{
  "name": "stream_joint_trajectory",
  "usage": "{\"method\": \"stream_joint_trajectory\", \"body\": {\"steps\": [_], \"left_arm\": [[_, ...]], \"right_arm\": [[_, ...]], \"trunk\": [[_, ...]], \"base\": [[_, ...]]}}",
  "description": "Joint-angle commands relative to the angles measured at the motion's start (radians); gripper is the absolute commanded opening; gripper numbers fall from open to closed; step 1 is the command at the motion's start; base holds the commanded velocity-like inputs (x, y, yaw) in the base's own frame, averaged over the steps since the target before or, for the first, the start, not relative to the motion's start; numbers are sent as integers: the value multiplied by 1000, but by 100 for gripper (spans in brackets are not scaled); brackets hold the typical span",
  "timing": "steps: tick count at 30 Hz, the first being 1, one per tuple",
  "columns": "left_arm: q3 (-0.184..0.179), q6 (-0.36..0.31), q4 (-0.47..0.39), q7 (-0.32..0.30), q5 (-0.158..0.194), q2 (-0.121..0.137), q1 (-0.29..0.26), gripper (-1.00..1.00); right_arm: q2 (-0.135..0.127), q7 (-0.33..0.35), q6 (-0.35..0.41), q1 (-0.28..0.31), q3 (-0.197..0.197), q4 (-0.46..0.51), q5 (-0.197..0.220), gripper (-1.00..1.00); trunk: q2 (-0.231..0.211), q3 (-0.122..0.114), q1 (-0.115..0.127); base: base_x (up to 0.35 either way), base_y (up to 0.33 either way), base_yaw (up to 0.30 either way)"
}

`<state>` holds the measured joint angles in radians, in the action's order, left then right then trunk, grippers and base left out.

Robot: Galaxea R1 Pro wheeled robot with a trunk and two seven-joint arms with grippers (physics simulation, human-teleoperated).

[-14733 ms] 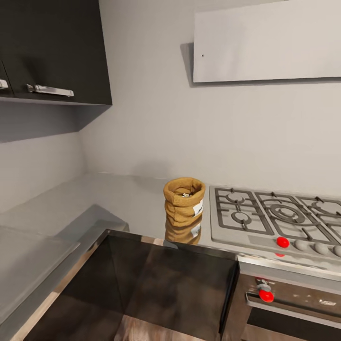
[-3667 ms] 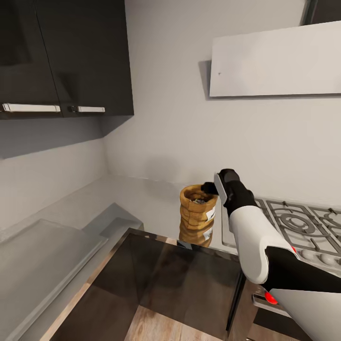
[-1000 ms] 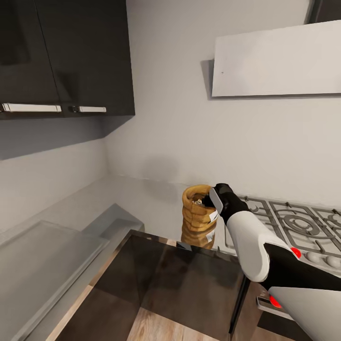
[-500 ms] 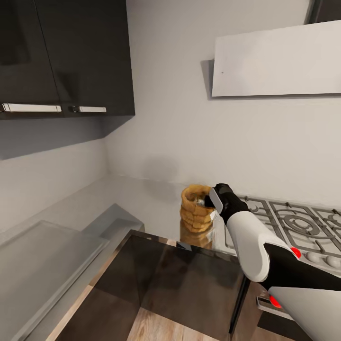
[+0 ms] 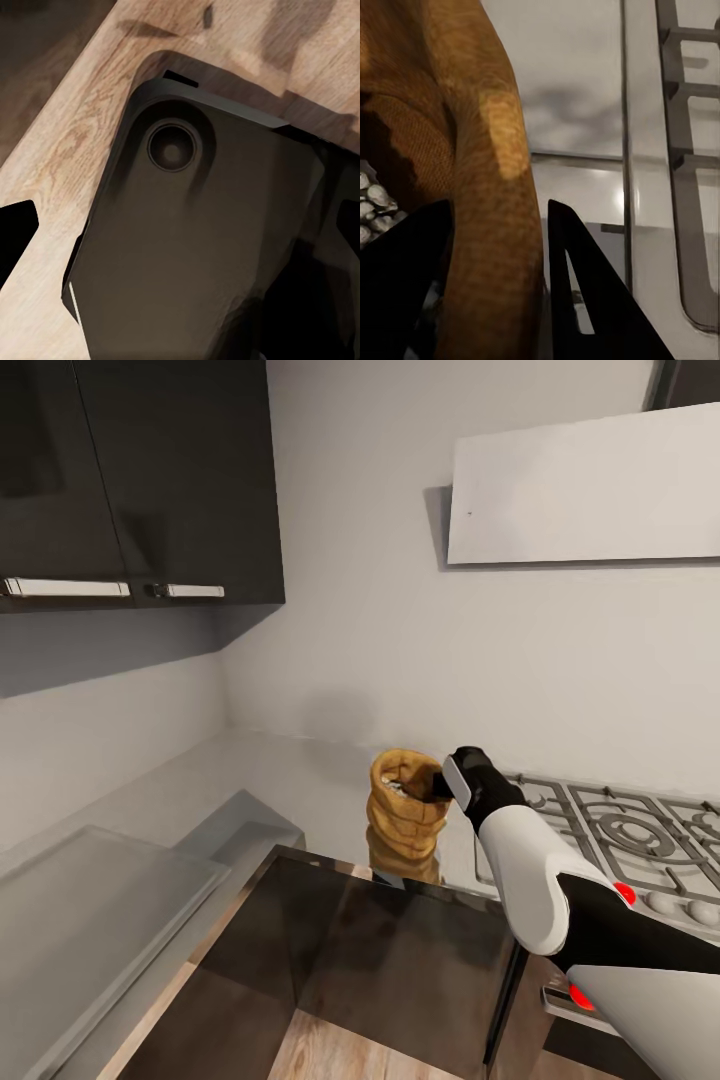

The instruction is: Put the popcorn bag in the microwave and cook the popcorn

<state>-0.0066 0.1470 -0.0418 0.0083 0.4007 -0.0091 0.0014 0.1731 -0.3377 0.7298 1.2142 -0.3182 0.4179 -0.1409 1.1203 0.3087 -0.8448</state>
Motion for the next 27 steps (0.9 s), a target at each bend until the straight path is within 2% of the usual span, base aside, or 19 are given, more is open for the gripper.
{"method": "stream_joint_trajectory", "body": {"steps": [1,3,6,13,19,25,26,27], "left_arm": [[-1,2,-1,1,4,0,0,100],[-1,2,-1,1,4,0,0,100],[-1,2,-1,1,4,0,0,100],[-1,2,-1,1,4,-1,0,100],[-1,2,-1,1,4,0,0,100],[-1,2,-1,1,4,0,0,100],[-1,2,-1,1,4,0,0,100],[-1,2,-1,1,4,0,0,100]], "right_arm": [[1,2,17,1,-8,5,-10,-100],[1,1,85,1,-7,16,-11,-100],[1,0,144,1,-6,33,-12,-100],[1,0,280,1,-5,169,-10,-100],[1,0,317,1,-1,185,-12,-100],[1,-12,317,1,5,223,-25,-100],[1,-13,317,1,10,230,-28,-100],[1,-15,317,1,42,263,-39,-100]], "trunk": [[1,1,0],[1,1,0],[1,1,0],[1,1,0],[1,1,0],[1,1,0],[1,1,0],[1,1,0]], "base": [[0,0,0],[0,0,0],[0,0,0],[0,0,0],[0,0,0],[0,0,0],[0,0,0],[0,0,0]]}}
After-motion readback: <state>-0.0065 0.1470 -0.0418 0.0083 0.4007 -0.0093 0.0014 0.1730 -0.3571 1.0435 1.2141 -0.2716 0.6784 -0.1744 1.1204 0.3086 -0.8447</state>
